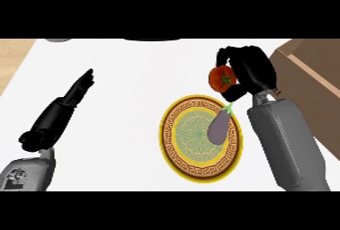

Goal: Pick the tomato from the plate and place it in the cardboard box

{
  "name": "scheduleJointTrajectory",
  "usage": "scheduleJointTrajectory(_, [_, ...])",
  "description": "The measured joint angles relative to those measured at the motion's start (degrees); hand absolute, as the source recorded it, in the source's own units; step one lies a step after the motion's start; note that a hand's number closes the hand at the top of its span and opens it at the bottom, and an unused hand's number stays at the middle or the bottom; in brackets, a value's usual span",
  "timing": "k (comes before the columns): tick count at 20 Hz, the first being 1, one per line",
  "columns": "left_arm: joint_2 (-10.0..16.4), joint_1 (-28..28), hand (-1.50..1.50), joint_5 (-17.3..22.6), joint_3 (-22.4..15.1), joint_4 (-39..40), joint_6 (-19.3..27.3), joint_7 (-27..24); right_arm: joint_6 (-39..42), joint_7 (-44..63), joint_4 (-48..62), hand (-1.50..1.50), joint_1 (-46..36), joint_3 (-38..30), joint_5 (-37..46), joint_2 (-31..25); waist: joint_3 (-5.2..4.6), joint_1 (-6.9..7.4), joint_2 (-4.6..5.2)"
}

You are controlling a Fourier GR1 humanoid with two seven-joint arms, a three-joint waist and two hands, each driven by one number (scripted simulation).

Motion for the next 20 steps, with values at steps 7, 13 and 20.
scheduleJointTrajectory(7, [-0.3,-0.7,0.00,-0.2,0.1,1.2,0.0,-0.3,-2.3,10.6,-4.1,1.50,-3.8,-11.3,-3.0,-1.2,0.00,-0.16,0.07])
scheduleJointTrajectory(13, [-0.8,-0.7,0.00,-0.5,-0.3,0.3,0.0,0.1,-4.0,13.0,0.6,1.50,-7.4,-20.1,-5.9,-7.5,0.03,0.32,0.24])
scheduleJointTrajectory(20, [-0.7,-1.7,0.00,0.1,0.1,-0.7,-1.0,1.5,-4.8,7.0,14.2,1.50,-9.4,-25.6,-7.1,-18.8,0.03,0.80,0.45])
